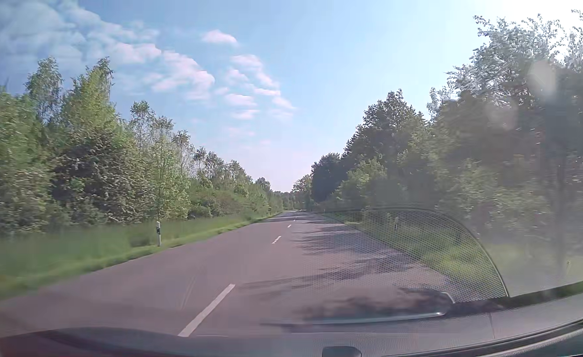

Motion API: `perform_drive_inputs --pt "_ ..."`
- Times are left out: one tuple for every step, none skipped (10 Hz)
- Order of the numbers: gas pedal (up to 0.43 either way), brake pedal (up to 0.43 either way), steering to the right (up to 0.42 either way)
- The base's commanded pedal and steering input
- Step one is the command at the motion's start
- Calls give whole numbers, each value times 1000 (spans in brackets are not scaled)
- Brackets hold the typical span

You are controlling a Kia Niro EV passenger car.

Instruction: Follow the waypoints while adhering to traffic rules and regulations

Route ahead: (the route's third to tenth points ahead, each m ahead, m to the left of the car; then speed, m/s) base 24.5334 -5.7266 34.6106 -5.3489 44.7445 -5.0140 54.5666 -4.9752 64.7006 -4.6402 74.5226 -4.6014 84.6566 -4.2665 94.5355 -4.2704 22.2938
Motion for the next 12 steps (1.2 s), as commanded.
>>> perform_drive_inputs --pt "67 0 -5" --pt "67 0 -5" --pt "67 0 -5" --pt "67 0 -4" --pt "67 0 -5" --pt "67 0 -4" --pt "67 0 -5" --pt "67 0 -4" --pt "67 0 -4" --pt "67 0 -5" --pt "67 0 -4" --pt "67 0 -4"
